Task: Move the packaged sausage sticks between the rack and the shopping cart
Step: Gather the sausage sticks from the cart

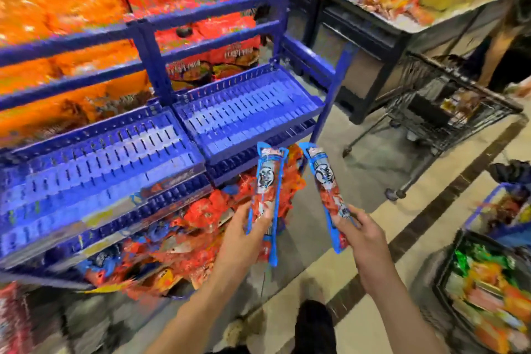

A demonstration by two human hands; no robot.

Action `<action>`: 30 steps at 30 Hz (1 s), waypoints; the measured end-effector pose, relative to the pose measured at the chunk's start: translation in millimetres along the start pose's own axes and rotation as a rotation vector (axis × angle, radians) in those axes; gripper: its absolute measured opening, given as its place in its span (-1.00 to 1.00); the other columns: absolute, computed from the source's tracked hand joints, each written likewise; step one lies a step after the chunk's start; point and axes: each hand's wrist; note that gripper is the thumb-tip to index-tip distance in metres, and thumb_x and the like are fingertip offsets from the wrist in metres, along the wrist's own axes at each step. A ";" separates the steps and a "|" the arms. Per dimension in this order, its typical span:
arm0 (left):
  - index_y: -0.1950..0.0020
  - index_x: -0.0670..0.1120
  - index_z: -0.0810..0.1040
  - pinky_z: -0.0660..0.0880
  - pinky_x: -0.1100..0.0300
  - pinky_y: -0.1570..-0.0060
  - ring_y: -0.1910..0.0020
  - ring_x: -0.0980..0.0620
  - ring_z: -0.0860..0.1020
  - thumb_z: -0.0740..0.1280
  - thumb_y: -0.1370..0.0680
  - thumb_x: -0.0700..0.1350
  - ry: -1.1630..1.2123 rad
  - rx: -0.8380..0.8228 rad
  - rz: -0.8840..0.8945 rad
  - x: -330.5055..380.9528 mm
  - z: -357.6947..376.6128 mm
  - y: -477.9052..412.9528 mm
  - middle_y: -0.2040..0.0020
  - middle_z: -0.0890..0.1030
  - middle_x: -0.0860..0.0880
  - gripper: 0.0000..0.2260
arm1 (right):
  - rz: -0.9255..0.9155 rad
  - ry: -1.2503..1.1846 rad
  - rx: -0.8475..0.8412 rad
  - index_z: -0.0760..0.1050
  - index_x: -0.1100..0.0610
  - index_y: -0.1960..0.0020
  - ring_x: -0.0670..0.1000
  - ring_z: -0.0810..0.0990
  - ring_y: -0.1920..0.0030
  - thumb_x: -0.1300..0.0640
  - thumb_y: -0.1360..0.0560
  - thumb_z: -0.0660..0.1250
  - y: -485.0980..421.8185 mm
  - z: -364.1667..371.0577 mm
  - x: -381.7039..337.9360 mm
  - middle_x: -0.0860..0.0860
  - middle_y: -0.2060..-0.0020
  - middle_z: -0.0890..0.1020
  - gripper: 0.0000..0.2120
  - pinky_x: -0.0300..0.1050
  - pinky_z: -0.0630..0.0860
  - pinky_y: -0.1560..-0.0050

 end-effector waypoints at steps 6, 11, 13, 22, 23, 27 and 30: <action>-0.14 -0.01 0.57 0.55 0.23 0.05 0.04 0.11 0.63 0.35 -0.56 0.00 -0.023 0.266 0.083 45.6 52.7 -79.2 0.01 0.68 0.06 -0.81 | -0.196 0.089 -0.142 0.54 0.00 0.02 -0.26 0.53 0.40 0.32 -0.48 0.40 -110.0 7.5 -65.4 -0.07 0.26 0.63 -0.76 -0.43 0.46 0.34; -0.10 0.04 0.56 0.43 0.45 0.14 0.11 0.34 0.55 0.26 -0.61 0.04 -0.032 0.434 0.060 79.8 99.1 -133.9 0.02 0.63 0.15 -0.85 | -0.307 0.286 -0.246 0.54 -0.03 -0.12 -0.10 0.62 0.20 0.08 -0.41 0.47 -193.3 22.9 -95.6 -0.06 0.10 0.68 -0.70 -0.13 0.58 0.08; -0.07 0.04 0.53 0.38 0.48 0.22 0.17 0.35 0.52 0.23 -0.63 0.02 -0.032 0.481 0.045 92.6 115.0 -153.2 0.04 0.61 0.15 -0.87 | -0.376 0.358 -0.261 0.53 0.00 -0.19 -0.06 0.64 0.06 -0.03 -0.36 0.42 -218.1 32.2 -109.0 -0.04 0.01 0.66 -0.59 -0.04 0.58 -0.04; -0.40 -0.05 0.32 0.39 0.32 0.35 0.25 0.22 0.43 0.22 -0.64 0.02 0.038 0.580 -0.067 131.7 139.7 -215.0 0.02 0.41 0.16 -0.64 | -0.697 0.713 -0.244 0.47 0.21 -0.30 0.18 0.51 -0.17 0.07 -0.47 0.36 -284.2 74.5 -138.6 0.16 -0.08 0.57 -0.56 0.01 0.40 -0.18; -0.42 -0.08 0.30 0.39 0.35 0.40 0.27 0.21 0.43 0.21 -0.64 0.02 0.031 0.589 -0.098 137.0 138.5 -217.8 0.04 0.40 0.14 -0.62 | -0.716 0.742 -0.254 0.45 0.21 -0.32 0.19 0.50 -0.18 0.06 -0.49 0.34 -288.7 78.4 -139.2 0.17 -0.09 0.57 -0.55 0.04 0.41 -0.20; -0.34 -0.06 0.31 0.41 0.22 0.32 0.24 0.12 0.49 0.24 -0.63 0.04 0.059 0.595 -0.193 142.6 129.9 -232.3 0.09 0.46 0.08 -0.67 | -0.770 0.792 -0.269 0.35 0.17 -0.39 0.18 0.45 -0.24 0.03 -0.55 0.28 -301.0 88.7 -141.8 0.15 -0.18 0.53 -0.55 0.06 0.38 -0.24; -0.43 -0.13 0.25 0.42 0.21 0.31 0.23 0.14 0.47 0.28 -0.62 -0.01 0.061 0.549 -0.234 142.4 126.8 -244.0 -0.10 0.49 -0.03 -0.56 | -0.762 0.824 -0.293 0.36 0.16 -0.36 0.17 0.45 -0.23 0.01 -0.57 0.28 -307.6 90.4 -141.7 0.14 -0.18 0.53 -0.58 0.04 0.40 -0.20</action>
Point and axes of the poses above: each hand's wrist, its own y-axis away from the middle knuckle, its own z-axis out of the palm, x = y × z
